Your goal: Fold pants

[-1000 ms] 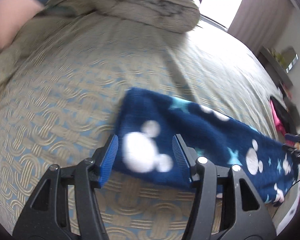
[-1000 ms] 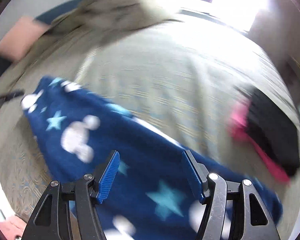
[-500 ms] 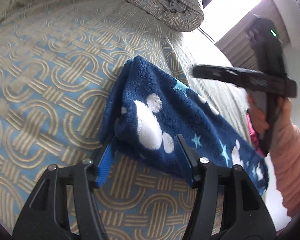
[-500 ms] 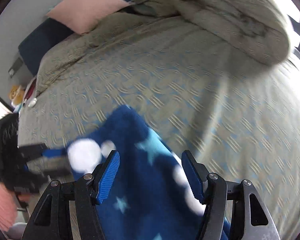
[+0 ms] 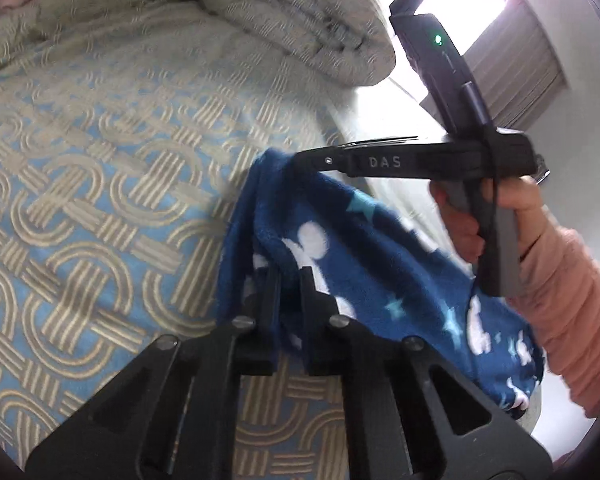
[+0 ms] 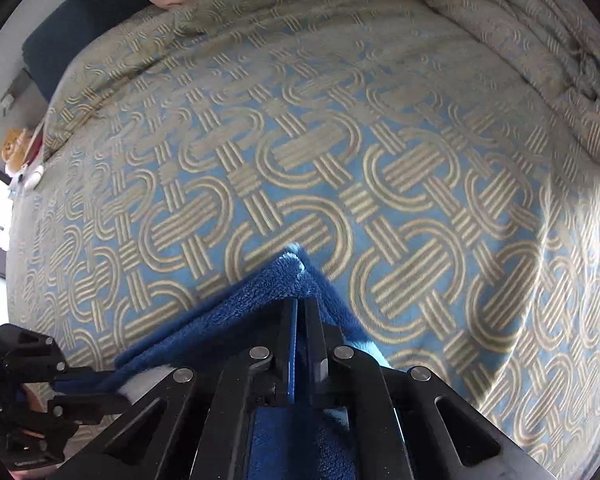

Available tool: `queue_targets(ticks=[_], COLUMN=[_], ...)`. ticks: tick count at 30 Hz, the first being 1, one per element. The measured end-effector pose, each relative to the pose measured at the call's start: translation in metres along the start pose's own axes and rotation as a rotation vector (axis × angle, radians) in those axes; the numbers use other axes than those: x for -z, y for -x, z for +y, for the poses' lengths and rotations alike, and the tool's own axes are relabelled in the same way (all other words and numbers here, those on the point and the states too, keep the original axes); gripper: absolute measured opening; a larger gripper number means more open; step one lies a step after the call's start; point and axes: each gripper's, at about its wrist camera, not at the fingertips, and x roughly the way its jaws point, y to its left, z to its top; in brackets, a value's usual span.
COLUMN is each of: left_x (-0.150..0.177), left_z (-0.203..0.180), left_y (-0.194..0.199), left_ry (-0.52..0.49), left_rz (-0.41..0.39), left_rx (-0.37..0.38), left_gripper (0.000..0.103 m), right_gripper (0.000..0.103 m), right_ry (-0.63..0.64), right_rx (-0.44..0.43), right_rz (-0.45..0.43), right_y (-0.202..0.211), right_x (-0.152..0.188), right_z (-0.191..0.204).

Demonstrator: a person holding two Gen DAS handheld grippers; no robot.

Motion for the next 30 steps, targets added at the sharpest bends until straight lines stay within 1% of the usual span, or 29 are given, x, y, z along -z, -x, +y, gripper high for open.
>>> queue_targets(ticks=[2,4,5,6,7,9,10,11,12,13,14,15,16,17,18,19,20,23,25,27,28,29,30], left_x=[-0.007,-0.011,-0.011,-0.011,-0.009,-0.002,0.001,0.005,0.007,0.010,0.012,0.013,0.013,0.013,0.012,0.011,0.009,0.005,0.003,0.004,0.006,0.008,0.008], left_z=[-0.004,-0.006,-0.004,-0.001,0.002,0.010,0.012,0.013,0.014,0.015,0.013,0.012,0.011,0.009,0.008,0.009,0.009,0.012,0.016,0.020,0.021,0.021,0.020], left_y=[0.012,0.013,0.010,0.003,-0.002,-0.009,-0.008,-0.008,-0.009,-0.009,-0.010,-0.013,-0.015,-0.018,-0.019,-0.016,-0.012,-0.009,-0.016,-0.025,-0.028,-0.026,-0.024], left_ry=[-0.013,-0.040,-0.046,-0.044,-0.037,-0.006,0.005,0.013,0.020,0.026,0.028,0.020,0.009,-0.009,-0.022,-0.016,-0.010,0.007,0.018,0.028,0.026,0.027,0.030], left_rz=[-0.048,-0.055,-0.047,-0.017,0.012,0.060,0.064,0.072,0.075,0.076,0.076,0.077,0.080,0.080,0.089,0.077,0.052,0.018,0.039,0.073,0.087,0.081,0.079], left_rx=[0.003,-0.003,-0.017,-0.042,-0.045,-0.042,-0.032,-0.022,-0.018,-0.017,-0.018,-0.033,-0.047,-0.058,-0.053,-0.051,-0.043,-0.043,-0.051,-0.077,-0.088,-0.096,-0.096], left_gripper=[0.009,0.009,0.010,0.010,0.010,0.011,0.018,0.030,0.037,0.047,0.048,0.048,0.038,0.008,0.010,0.009,0.009,0.009,0.010,0.012,0.015,0.017,0.019], right_gripper=[0.000,0.000,0.000,0.000,0.002,0.006,0.018,0.027,0.050,0.064,0.064,0.062,0.028,0.000,0.004,0.004,0.004,0.004,0.004,0.005,0.009,0.010,0.018], right_ry=[-0.037,-0.084,-0.096,-0.091,-0.075,-0.015,0.027,0.055,0.086,0.094,0.091,0.082,0.064,0.035,0.016,0.021,0.017,0.011,0.005,0.017,0.022,0.019,0.004], right_rx=[-0.029,-0.072,-0.070,-0.056,-0.051,-0.086,-0.061,-0.036,-0.013,-0.007,-0.020,-0.032,-0.032,-0.036,-0.028,-0.018,-0.022,-0.037,-0.038,-0.031,-0.028,-0.019,-0.017], right_rz=[-0.072,-0.125,-0.141,-0.137,-0.116,-0.025,0.020,0.043,0.065,0.068,0.066,0.065,0.069,0.084,0.053,0.010,-0.013,-0.047,-0.033,0.011,0.037,0.067,0.063], right_y=[0.018,0.033,0.037,0.038,0.033,0.019,0.011,0.006,-0.001,-0.003,-0.007,-0.011,-0.015,-0.018,-0.014,-0.006,0.001,0.016,0.013,-0.003,-0.014,-0.025,-0.027], right_x=[-0.003,-0.010,-0.015,-0.019,-0.022,-0.024,-0.020,-0.016,-0.011,-0.008,-0.004,-0.002,-0.002,-0.002,-0.002,-0.001,0.000,-0.005,-0.009,-0.012,-0.012,-0.011,-0.009], right_z=[-0.005,-0.014,-0.016,-0.017,-0.014,-0.009,-0.005,-0.003,-0.001,-0.001,-0.001,-0.001,-0.001,-0.003,-0.004,-0.004,-0.003,-0.008,-0.012,-0.012,-0.011,-0.012,-0.012])
